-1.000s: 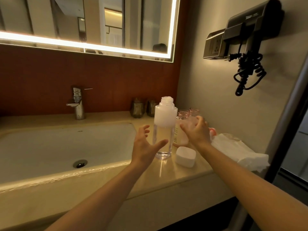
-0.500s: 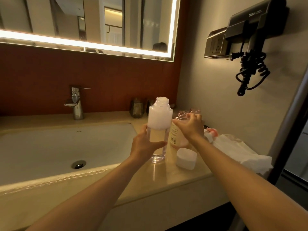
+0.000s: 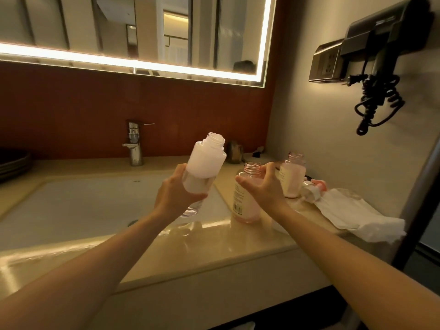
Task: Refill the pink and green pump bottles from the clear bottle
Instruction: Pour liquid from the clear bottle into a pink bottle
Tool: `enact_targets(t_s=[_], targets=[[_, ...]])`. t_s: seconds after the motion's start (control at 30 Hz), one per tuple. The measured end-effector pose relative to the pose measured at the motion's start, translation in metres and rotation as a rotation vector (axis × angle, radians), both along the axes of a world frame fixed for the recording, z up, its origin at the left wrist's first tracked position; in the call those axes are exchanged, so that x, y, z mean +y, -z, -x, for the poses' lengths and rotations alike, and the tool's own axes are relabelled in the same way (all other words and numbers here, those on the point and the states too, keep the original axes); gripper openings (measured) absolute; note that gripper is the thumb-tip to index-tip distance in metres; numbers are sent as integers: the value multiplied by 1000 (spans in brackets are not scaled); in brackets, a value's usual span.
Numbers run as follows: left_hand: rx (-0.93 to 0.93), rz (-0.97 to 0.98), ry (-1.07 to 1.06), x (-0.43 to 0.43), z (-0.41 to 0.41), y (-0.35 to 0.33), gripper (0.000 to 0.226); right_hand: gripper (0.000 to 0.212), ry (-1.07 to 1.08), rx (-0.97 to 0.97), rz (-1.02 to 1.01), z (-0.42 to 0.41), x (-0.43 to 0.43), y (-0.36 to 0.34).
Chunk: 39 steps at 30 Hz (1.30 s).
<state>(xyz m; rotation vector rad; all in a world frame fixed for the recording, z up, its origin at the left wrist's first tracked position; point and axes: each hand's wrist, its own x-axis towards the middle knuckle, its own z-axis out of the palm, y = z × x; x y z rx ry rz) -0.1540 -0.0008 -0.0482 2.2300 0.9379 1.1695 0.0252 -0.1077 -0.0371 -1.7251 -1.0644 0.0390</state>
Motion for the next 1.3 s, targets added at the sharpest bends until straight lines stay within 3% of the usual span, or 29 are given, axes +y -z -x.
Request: enact_targets(t_s=[0.23, 0.63, 1.3], targets=[[111, -137, -42, 5, 28, 0, 76, 59, -83, 33, -100, 53, 1, 14], [271, -385, -60, 12, 51, -13, 75, 60, -60, -10, -143, 61, 3, 19], [306, -646, -160, 12, 48, -33, 71, 58, -47, -25, -151, 63, 2, 19]])
